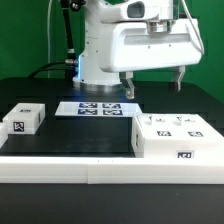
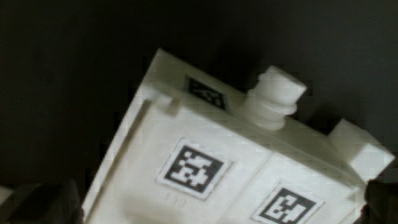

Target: Assemble cabinet

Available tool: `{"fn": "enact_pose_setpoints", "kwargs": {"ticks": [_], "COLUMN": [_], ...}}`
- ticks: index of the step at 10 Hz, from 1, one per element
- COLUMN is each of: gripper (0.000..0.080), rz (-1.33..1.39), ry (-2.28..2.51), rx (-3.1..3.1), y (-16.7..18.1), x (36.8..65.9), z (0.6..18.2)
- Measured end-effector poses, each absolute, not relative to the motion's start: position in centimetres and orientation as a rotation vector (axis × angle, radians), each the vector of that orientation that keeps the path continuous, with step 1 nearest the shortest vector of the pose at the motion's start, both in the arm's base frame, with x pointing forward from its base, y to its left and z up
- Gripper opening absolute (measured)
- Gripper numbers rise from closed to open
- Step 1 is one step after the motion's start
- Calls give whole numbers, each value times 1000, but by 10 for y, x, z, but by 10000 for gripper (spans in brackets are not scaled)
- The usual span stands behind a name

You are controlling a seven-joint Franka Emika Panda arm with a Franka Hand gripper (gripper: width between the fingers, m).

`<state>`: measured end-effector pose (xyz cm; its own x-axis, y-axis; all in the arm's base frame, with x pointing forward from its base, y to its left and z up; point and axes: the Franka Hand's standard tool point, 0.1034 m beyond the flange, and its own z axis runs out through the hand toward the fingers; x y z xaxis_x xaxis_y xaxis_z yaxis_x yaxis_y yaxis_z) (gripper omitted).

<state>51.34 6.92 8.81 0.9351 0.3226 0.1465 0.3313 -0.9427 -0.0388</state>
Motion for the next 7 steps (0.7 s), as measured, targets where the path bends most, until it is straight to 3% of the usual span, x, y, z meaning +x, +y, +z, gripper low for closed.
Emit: {"fn": "enact_pose_setpoints", "kwargs": {"ticks": [7], "gripper": [797], "rz": [-175], "ry": [21], "rx": [-3035], "y": [86], "x": [506], "z": [80]}}
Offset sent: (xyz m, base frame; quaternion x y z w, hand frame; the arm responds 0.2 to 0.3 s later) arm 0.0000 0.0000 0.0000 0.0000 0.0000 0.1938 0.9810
